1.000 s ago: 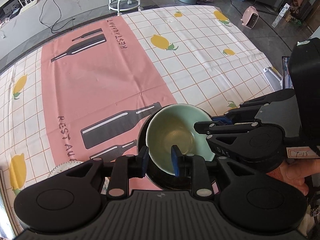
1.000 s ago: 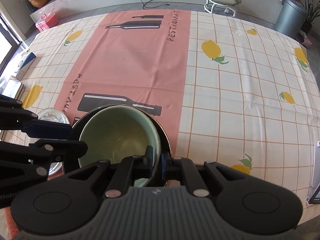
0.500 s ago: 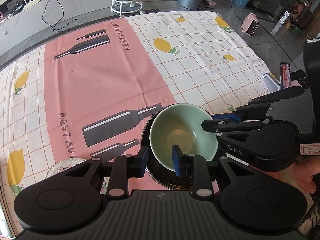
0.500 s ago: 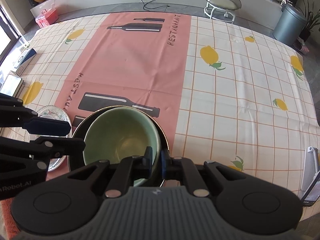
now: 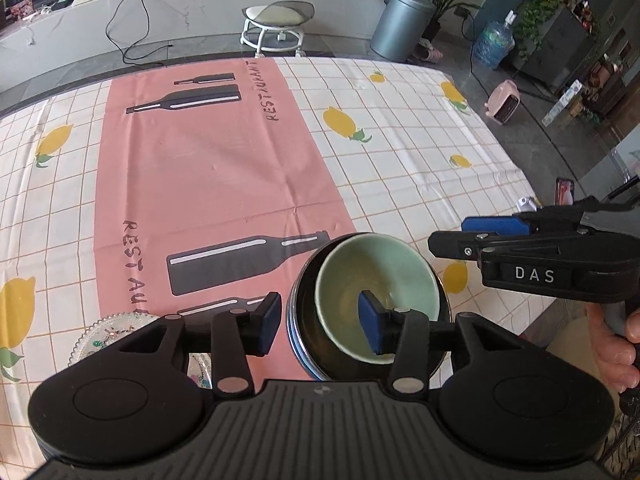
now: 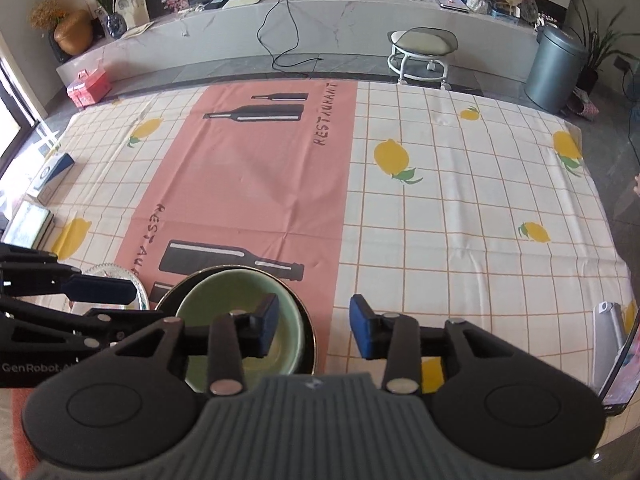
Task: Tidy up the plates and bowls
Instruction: 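Close the left tool on the bowl stack rim while the right tool steadies the stack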
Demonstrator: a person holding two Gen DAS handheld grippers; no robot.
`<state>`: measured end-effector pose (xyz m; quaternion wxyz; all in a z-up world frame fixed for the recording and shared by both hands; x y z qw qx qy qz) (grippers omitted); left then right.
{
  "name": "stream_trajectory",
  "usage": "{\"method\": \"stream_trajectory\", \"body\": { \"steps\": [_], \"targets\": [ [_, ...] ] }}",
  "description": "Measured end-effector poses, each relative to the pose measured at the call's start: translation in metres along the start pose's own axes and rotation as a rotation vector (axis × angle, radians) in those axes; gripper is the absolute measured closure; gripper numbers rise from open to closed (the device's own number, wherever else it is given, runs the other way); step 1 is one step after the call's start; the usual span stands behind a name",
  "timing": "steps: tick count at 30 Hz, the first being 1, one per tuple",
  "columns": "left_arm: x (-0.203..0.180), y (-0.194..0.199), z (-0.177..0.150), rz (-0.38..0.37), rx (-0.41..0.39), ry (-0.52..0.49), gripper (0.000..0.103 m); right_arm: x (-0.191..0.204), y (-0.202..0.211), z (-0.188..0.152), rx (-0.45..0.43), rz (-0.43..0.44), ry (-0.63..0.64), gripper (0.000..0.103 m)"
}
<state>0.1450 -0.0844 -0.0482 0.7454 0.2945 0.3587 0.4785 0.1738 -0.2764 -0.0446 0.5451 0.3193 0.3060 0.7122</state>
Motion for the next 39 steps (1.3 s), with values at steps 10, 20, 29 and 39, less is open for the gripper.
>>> {"method": "stream_trajectory", "body": {
  "steps": [10, 20, 29, 39],
  "targets": [
    [0.034, -0.012, -0.024, -0.020, -0.131, 0.261, 0.038, -0.038, -0.020, -0.043, -0.008, 0.096, -0.412, 0.059],
    [0.047, -0.024, -0.050, -0.105, -0.166, 0.486, 0.038, -0.034, -0.040, -0.062, -0.014, 0.093, -0.506, 0.059],
    [0.047, -0.030, -0.055, -0.109, -0.162, 0.531, 0.038, -0.034, -0.052, -0.073, 0.012, 0.121, -0.557, 0.073],
    [0.039, -0.043, -0.053, -0.084, -0.134, 0.512, 0.029, -0.040, -0.051, -0.064, 0.023, 0.122, -0.534, 0.051]
  ]
}}
Point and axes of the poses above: each gripper's, at about its wrist camera, not at the fingertips, and y roughly against the way its jaws point, x to its left, z to its top, the point moved 5 cm from there along -y, roughly the way its jaws point, and after that the axes turned 8 degrees about -x, right-handed, at the moved point
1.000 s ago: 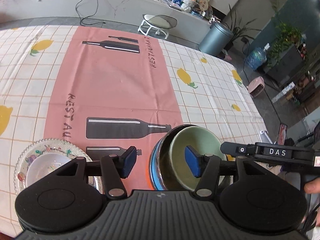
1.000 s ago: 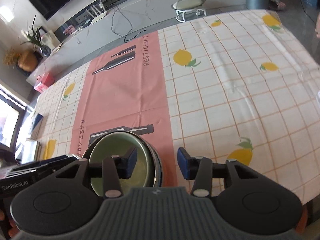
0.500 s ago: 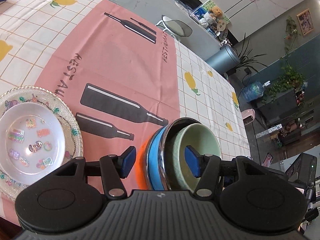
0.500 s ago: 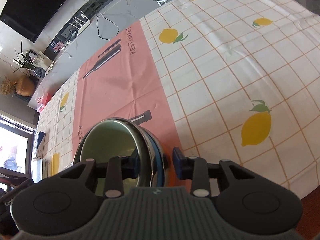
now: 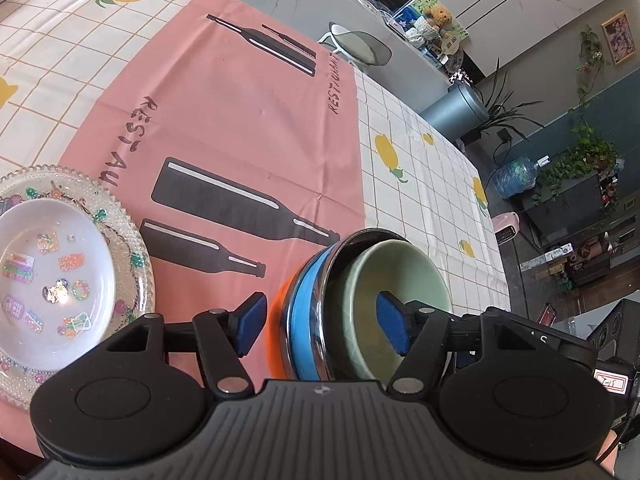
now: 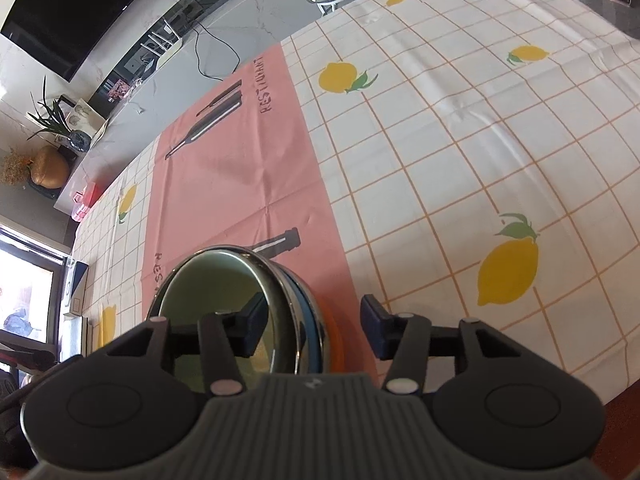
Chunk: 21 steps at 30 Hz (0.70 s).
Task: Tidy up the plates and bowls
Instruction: 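Close the left tool on the bowl stack rim while the right tool steadies the stack, then carry the bowl stack with the left tool over the glass plate stack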
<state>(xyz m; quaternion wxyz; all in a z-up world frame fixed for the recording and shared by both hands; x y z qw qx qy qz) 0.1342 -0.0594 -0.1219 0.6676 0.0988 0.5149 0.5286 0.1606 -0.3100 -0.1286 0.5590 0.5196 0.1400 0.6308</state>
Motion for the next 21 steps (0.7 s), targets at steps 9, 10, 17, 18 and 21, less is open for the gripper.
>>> {"method": "stream_trajectory", "body": {
  "steps": [9, 10, 17, 18, 21],
  "targets": [
    [0.003, -0.022, -0.007, 0.038, 0.058, 0.015, 0.029, -0.019, -0.012, -0.012, 0.086, 0.069, -0.158, 0.049],
    [0.004, -0.024, -0.008, 0.045, 0.063, 0.014, 0.029, -0.019, -0.013, -0.013, 0.089, 0.073, -0.163, 0.049],
    [-0.004, -0.026, -0.010, 0.144, 0.087, -0.102, 0.030, -0.015, -0.011, -0.013, 0.070, 0.052, -0.119, 0.048],
    [-0.007, -0.025, -0.010, 0.160, 0.090, -0.129, 0.030, -0.013, -0.011, -0.013, 0.065, 0.048, -0.109, 0.047],
    [-0.014, -0.023, -0.009, 0.188, 0.097, -0.199, 0.032, -0.012, -0.011, -0.011, 0.060, 0.039, -0.088, 0.047]
  ]
}}
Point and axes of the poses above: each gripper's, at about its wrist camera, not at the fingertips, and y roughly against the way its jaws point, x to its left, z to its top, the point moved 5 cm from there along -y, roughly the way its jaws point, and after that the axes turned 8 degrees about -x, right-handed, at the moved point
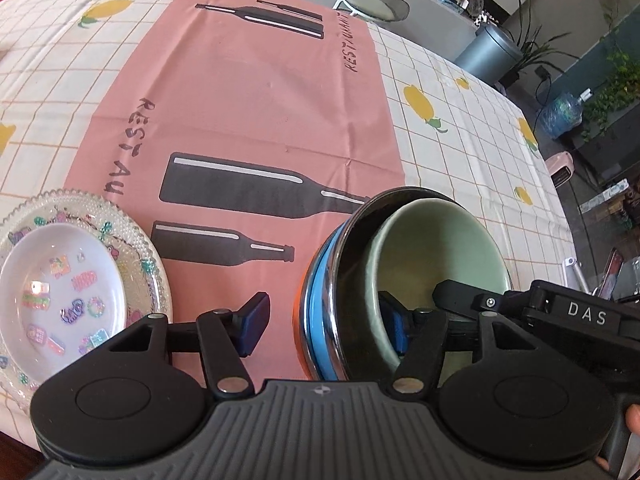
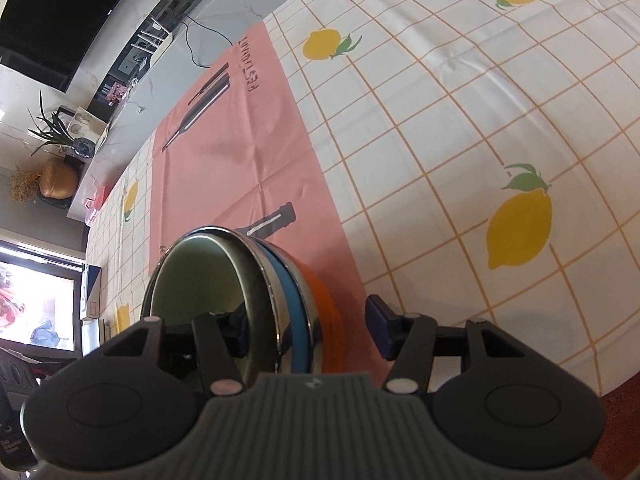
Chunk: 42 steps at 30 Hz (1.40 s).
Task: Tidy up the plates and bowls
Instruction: 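Carry the bowl stack with the left tool over the glass plate stack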
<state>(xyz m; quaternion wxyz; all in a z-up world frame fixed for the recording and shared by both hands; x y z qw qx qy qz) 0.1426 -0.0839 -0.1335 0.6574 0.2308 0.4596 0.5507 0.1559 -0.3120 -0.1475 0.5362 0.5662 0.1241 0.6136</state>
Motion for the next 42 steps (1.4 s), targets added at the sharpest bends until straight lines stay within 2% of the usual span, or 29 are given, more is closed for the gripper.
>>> {"method": "stream_trajectory", "body": {
  "steps": [6, 19, 23, 32, 42],
  "targets": [
    [-0.001, 0.001, 0.003, 0.011, 0.027, -0.034, 0.033, 0.000, -0.001, 0.002, 0.006, 0.007, -0.001, 0.047],
    [0.011, -0.011, 0.002, -0.108, 0.057, 0.115, 0.036, -0.002, -0.011, -0.006, 0.061, 0.024, -0.031, 0.047],
    [0.011, -0.013, 0.000, -0.148, 0.065, 0.138, 0.038, -0.002, -0.014, -0.009, 0.081, 0.049, -0.058, 0.053],
    [0.013, -0.010, 0.002, -0.155, 0.052, 0.150, 0.043, -0.002, -0.013, -0.011, 0.074, 0.043, -0.068, 0.056],
    [0.013, -0.003, 0.002, -0.166, 0.040, 0.142, 0.043, 0.000, -0.007, -0.014, 0.064, 0.041, -0.070, 0.056]
  ]
}}
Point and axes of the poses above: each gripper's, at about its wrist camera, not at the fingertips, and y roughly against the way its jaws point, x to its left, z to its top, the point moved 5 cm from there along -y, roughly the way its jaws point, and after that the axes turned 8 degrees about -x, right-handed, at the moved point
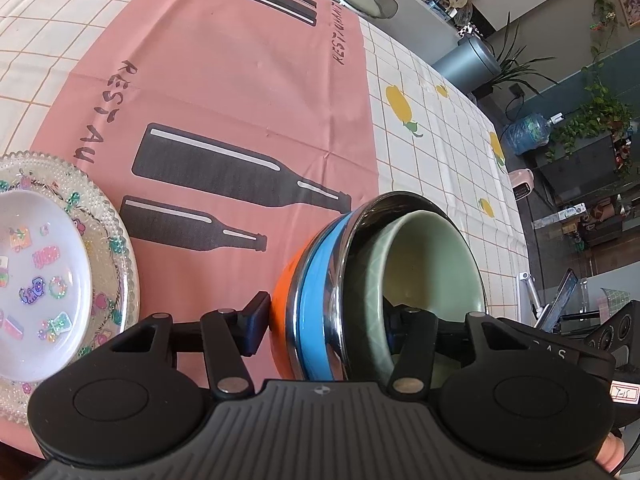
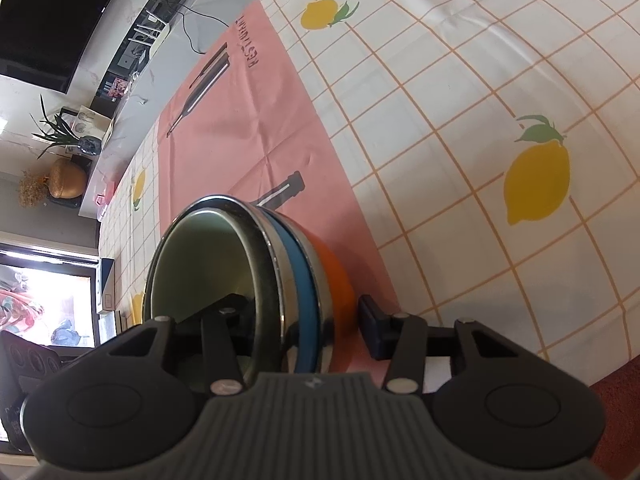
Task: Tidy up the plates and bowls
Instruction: 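Carry the bowl stack with the left tool over the glass plate stack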
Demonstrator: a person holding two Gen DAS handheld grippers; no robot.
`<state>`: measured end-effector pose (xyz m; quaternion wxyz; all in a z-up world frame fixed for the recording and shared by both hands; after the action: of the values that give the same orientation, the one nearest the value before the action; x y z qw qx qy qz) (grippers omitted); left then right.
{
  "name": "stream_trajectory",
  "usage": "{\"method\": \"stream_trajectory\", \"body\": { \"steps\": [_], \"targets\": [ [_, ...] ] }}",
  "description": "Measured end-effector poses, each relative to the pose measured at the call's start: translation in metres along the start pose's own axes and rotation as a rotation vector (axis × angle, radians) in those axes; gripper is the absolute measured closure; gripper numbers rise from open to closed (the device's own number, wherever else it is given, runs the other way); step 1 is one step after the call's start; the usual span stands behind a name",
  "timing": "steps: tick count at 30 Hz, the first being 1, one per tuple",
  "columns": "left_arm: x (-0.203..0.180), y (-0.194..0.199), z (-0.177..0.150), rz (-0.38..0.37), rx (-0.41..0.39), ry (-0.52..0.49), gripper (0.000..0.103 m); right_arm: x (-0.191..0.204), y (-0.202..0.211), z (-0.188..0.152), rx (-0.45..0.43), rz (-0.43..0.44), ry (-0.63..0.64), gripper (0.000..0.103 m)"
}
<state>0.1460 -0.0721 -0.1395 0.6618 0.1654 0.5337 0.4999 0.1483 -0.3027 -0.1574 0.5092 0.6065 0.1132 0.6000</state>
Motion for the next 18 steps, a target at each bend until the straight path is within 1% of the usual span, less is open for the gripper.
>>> {"method": "stream_trajectory", "body": {
  "steps": [9, 14, 18],
  "targets": [
    [-0.003, 0.024, 0.007, -0.005, -0.044, -0.010, 0.043, 0.016, 0.013, -0.002, -0.021, 0.024, 0.024, 0.056],
    [0.004, 0.046, 0.015, 0.000, -0.093, -0.001, 0.044, 0.039, 0.017, -0.007, -0.025, 0.053, 0.061, 0.056],
    [0.017, 0.065, 0.022, 0.010, -0.136, 0.017, 0.044, 0.063, 0.016, -0.013, -0.016, 0.077, 0.097, 0.056]
  ]
}}
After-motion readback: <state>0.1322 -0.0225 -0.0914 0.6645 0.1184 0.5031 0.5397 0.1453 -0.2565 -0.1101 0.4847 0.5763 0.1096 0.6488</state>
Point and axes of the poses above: each gripper's, at about its wrist camera, not at the fingertips, and y roughly against the way its jaws point, x to its left, z to its top, the point moved 5 cm from there along -y, roughly the way its jaws point, and after that the axes turned 8 degrees about -x, right-handed, at the moved point
